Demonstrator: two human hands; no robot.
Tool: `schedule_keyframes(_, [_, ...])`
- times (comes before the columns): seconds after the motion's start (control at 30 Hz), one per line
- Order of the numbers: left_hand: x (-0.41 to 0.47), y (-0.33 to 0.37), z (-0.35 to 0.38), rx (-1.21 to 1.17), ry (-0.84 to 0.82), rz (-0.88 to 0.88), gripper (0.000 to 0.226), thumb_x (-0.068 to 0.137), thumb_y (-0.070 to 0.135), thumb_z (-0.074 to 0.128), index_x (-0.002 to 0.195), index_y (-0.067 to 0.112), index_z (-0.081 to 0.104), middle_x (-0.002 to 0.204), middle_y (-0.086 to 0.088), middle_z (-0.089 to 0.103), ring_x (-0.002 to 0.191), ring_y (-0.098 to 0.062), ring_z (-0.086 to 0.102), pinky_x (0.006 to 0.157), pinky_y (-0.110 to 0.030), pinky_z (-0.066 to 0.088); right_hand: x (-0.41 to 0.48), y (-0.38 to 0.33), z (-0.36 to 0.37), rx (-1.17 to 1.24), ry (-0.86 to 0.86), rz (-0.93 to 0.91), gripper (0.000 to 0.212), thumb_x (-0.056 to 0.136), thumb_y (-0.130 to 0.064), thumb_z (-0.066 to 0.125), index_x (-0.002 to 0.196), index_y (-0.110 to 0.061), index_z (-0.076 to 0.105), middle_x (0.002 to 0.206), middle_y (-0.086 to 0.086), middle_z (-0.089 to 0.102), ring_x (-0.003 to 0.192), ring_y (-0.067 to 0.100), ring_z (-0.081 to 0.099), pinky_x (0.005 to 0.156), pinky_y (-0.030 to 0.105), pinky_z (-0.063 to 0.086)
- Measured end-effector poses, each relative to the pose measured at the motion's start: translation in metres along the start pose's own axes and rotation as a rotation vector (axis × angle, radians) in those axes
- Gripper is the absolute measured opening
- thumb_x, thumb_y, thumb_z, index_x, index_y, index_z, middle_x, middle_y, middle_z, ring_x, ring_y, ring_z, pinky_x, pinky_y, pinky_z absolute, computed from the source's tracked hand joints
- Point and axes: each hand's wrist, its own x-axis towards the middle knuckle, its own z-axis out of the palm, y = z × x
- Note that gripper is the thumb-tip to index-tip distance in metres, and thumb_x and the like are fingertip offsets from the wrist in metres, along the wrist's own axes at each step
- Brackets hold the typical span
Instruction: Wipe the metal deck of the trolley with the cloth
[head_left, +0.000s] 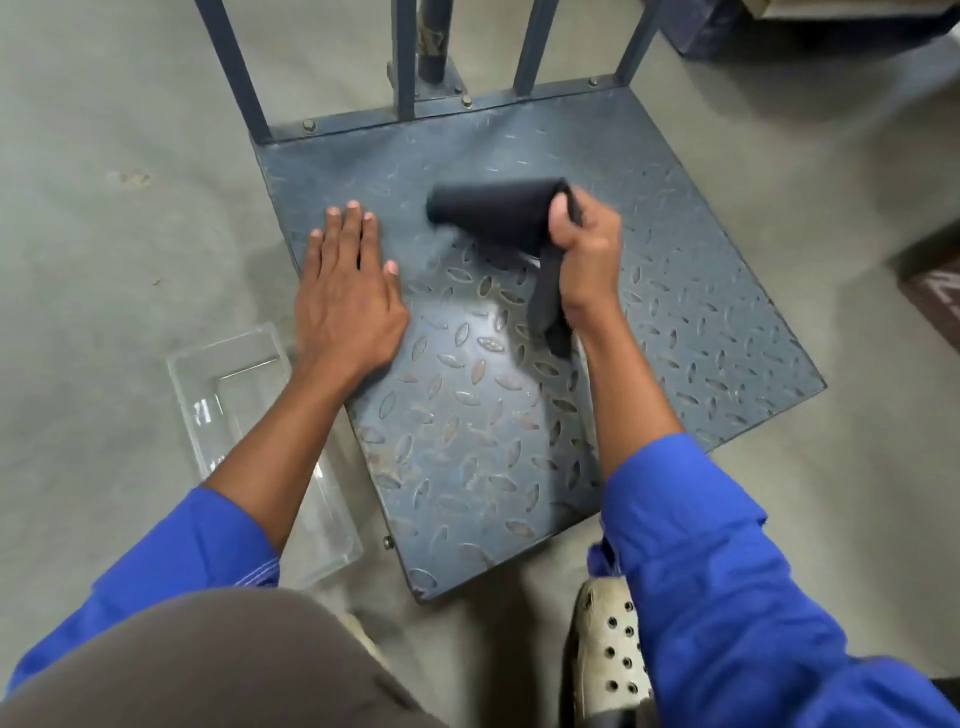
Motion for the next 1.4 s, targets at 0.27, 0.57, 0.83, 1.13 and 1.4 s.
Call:
schedule_keyframes(0.27, [-0.040,-0.004,0.006,-0.059,0.045,-0.004,0.065,0.112,0.035,0.019,0.170,0.005,0.016,0.179,-0.014,0.009,0.167,-0.028,0.002,0.134,-0.040,-0.005,-0.011,-0.003,0.025,-0.512,-0.420,-0.180,0.026,0.095,-0.031,0.055,0.069,-0.026,0.056,0.066,-0.008,0.059,0.063,0.005,0.047,0.066,0.033,0.035])
schedule_keyframes(0.57, [-0.076,0.007,0.008,-0.031,-0.008,0.025,0.070,0.111,0.041,0.014,0.170,0.005,0.008,0.179,-0.013,0.000,0.166,-0.027,-0.006,0.135,-0.042,-0.007,-0.022,0.004,-0.013,-0.373,-0.074,-0.259,0.028,0.098,-0.023,0.056,0.075,-0.006,0.056,0.068,0.002,0.044,0.065,0.018,0.040,0.059,0.052,0.037])
schedule_keyframes(0.83, [-0.096,0.012,0.009,-0.062,0.016,0.052,0.069,0.110,0.039,0.019,0.169,0.003,0.015,0.179,-0.015,0.006,0.167,-0.028,-0.001,0.135,-0.041,-0.005,-0.084,0.016,-0.027,-0.296,-0.552,-0.177,0.027,0.099,-0.031,0.057,0.095,-0.010,0.074,0.088,0.022,0.075,0.087,0.035,0.072,0.079,0.052,0.053])
schedule_keyframes(1.13, [-0.107,0.018,0.008,-0.030,-0.013,0.083,0.069,0.111,0.040,0.017,0.170,0.003,0.011,0.179,-0.016,0.003,0.166,-0.028,-0.004,0.135,-0.045,-0.004,-0.085,0.008,-0.030,-0.677,-0.510,-0.397,0.045,0.108,-0.034,0.045,0.143,-0.012,0.062,0.141,0.005,0.068,0.138,0.018,0.056,0.115,0.041,0.046])
schedule_keyframes(1.4, [-0.151,0.025,0.009,-0.026,-0.023,0.176,0.068,0.113,0.037,0.022,0.170,0.003,0.010,0.179,-0.014,0.001,0.167,-0.025,-0.007,0.135,-0.042,-0.004,-0.116,0.007,-0.056,-0.908,-0.852,-0.679,0.053,0.113,-0.033,0.032,0.160,-0.007,0.037,0.161,0.009,0.047,0.158,0.026,0.028,0.129,0.046,0.027])
